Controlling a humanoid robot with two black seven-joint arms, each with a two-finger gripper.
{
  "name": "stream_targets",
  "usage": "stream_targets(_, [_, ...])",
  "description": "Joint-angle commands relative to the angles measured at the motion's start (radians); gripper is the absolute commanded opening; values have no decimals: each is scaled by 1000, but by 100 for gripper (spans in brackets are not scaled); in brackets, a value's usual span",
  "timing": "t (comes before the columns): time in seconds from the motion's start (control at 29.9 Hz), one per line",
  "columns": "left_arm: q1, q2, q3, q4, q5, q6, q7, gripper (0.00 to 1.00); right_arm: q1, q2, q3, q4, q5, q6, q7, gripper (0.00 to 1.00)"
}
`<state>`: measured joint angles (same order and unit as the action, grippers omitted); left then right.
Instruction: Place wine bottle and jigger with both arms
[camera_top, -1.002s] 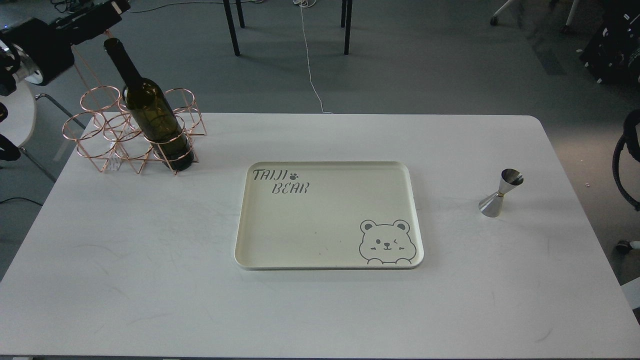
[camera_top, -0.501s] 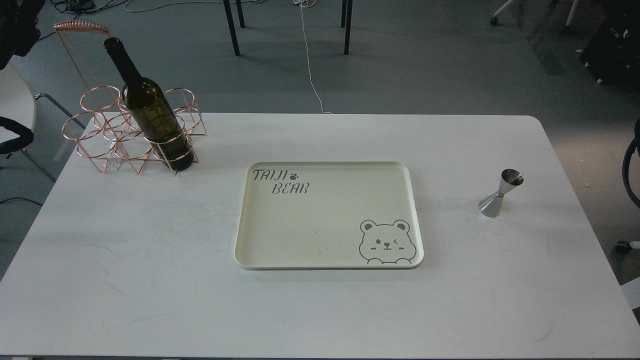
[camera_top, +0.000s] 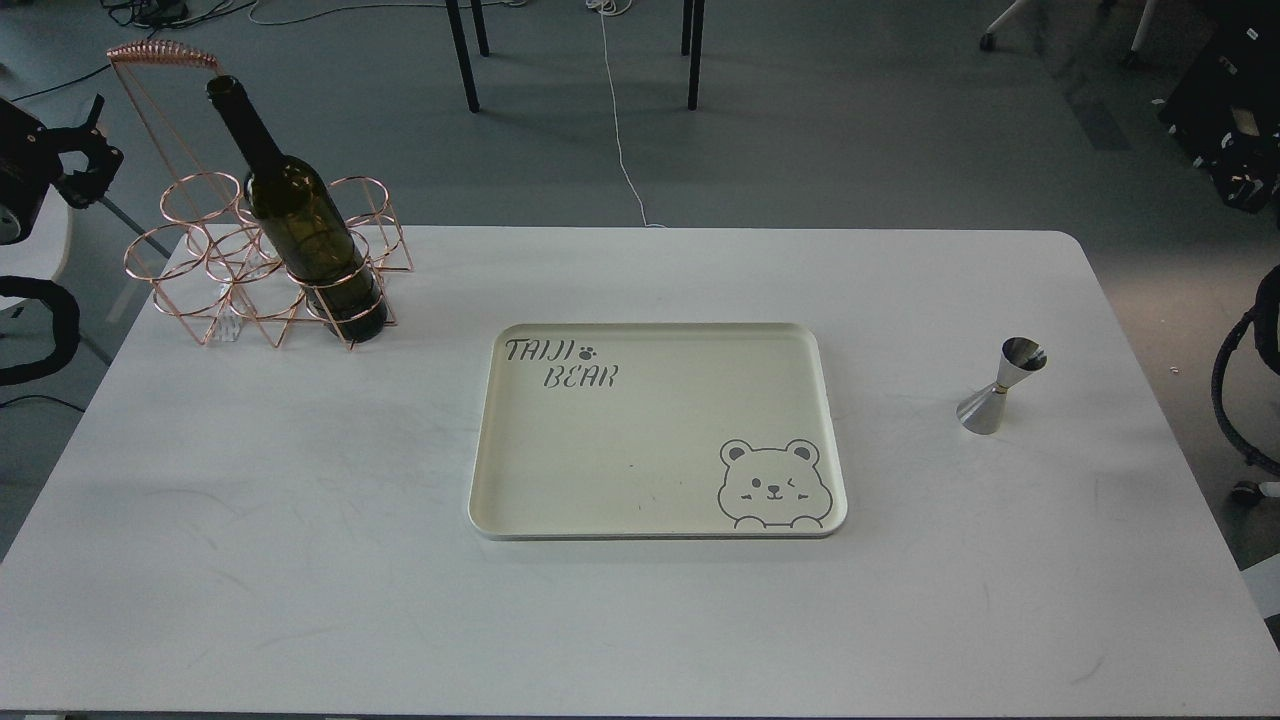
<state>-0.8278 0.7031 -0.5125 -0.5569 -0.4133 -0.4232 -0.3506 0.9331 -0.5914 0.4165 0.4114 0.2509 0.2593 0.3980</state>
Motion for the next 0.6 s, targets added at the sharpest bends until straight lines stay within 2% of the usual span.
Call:
stream_targets(0.0, [50,-45,-92,20,-10,-39,4,98,-25,31,34,-32,51,32,-4,99])
stream_targets(0.23, [95,-93,-130,20,-10,-42,2,98,-88,57,162,-54,54,50,-67,99])
stream_targets(0.57, [121,-93,-136,14,-10,-66,-4,98,-152,73,225,-56,53,113,-65,99])
